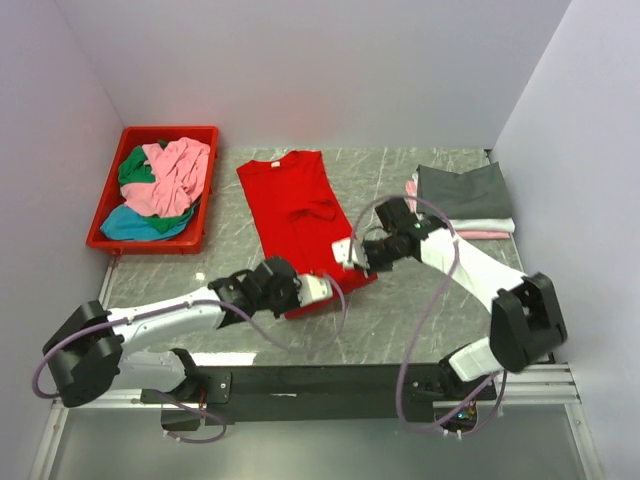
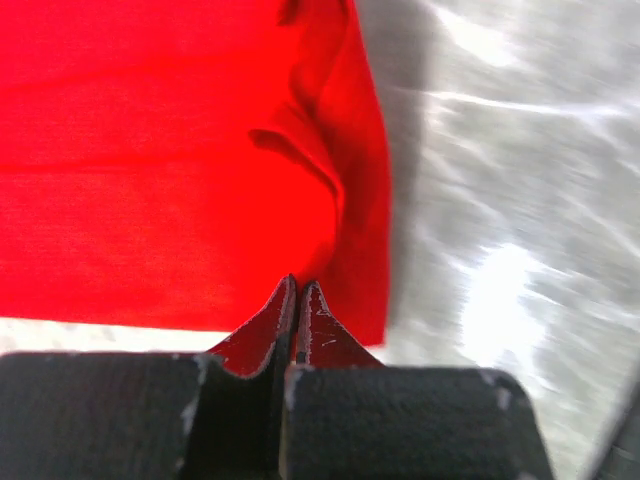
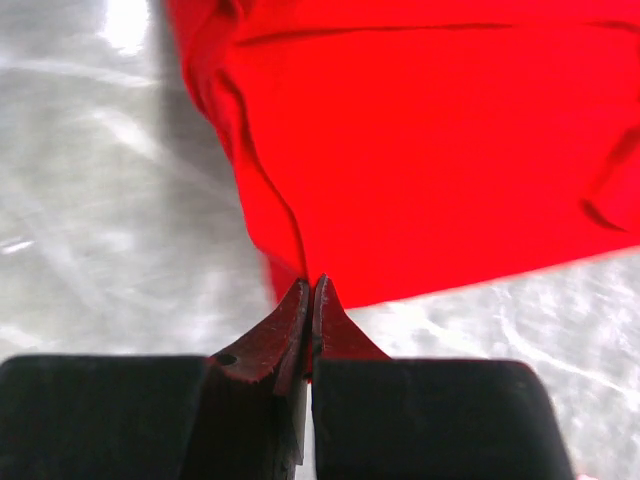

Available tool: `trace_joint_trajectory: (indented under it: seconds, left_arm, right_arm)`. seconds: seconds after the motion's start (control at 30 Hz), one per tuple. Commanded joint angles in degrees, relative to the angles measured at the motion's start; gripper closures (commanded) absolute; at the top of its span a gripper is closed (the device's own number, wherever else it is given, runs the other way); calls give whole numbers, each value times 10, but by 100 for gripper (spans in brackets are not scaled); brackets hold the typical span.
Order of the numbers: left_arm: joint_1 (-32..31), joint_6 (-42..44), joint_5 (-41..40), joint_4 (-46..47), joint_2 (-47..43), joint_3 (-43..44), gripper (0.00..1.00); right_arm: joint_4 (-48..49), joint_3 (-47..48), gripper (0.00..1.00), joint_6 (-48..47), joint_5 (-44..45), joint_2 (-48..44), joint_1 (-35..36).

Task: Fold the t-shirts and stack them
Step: Fold the tshirt

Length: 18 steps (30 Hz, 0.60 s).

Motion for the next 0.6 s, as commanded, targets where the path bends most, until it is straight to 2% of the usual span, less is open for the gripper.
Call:
trace_joint_trajectory:
  seconds: [0.0,0.1,0.27,0.43,0.57]
  left_arm:
    - [98,63,53,25,32,45,100]
    - [181,82,82,37,69,80,100]
    - [270,106,118,42,136,147,100]
    - [308,117,140,48,187,181,100]
    - [319,125,142,48,230,212,100]
  right_arm:
    - [14,94,100,69,4,87,-16]
    - [18,200,100,116,19,179,-21]
    - [31,342,100,179,43,297,-21]
    - [51,418,100,222,66,359,-23]
    - [63,435,100,249,80,382,-23]
